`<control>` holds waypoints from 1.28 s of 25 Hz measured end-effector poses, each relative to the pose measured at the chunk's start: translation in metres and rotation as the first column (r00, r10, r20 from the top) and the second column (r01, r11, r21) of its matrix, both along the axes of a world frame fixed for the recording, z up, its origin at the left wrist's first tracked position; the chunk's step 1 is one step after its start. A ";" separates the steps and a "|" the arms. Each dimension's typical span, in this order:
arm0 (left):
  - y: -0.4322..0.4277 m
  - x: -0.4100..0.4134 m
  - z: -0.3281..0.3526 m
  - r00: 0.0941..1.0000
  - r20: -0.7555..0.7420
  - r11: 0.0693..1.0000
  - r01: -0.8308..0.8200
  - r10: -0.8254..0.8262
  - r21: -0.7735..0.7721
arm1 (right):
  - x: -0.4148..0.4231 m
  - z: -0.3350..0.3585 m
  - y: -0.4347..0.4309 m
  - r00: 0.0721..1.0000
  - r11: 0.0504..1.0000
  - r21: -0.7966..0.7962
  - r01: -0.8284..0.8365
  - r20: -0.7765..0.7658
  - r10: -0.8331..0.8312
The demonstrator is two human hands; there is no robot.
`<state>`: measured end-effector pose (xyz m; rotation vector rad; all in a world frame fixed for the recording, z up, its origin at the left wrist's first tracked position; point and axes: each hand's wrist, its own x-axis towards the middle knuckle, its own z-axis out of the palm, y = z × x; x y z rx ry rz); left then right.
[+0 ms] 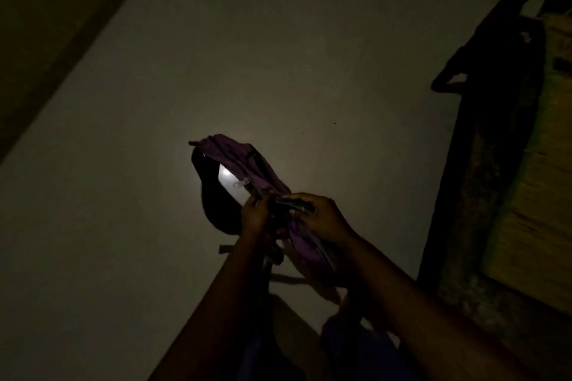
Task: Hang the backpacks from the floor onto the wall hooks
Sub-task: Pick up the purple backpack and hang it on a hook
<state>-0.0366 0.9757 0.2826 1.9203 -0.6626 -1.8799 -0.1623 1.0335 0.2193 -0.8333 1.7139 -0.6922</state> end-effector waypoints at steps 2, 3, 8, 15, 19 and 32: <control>0.000 0.020 0.021 0.998 -0.015 0.997 -0.064 0.063 -0.043 | 0.018 0.027 0.002 0.997 0.998 0.001 -0.066 0.025 0.066; 0.007 0.033 0.031 0.994 -0.007 0.992 -0.110 0.109 -0.066 | 0.027 0.042 0.002 0.993 0.995 0.003 -0.100 0.059 0.100; 0.018 0.122 0.086 0.984 -0.118 0.973 -0.152 0.132 -0.176 | 0.093 0.128 -0.016 0.964 0.981 -0.035 -0.192 0.181 0.195; 0.005 0.273 0.134 0.995 0.099 0.878 0.076 -0.033 -0.473 | 0.255 0.197 -0.093 0.977 0.975 -0.056 -0.214 0.015 0.215; 0.004 0.342 0.142 0.988 0.118 0.848 -0.023 0.100 -0.529 | 0.331 0.203 -0.130 0.923 0.920 -0.085 -0.383 0.001 0.385; -0.067 0.474 0.166 0.630 -0.095 0.563 -0.744 0.771 -0.359 | 0.465 0.242 -0.185 0.651 0.665 -0.157 -0.731 0.134 0.747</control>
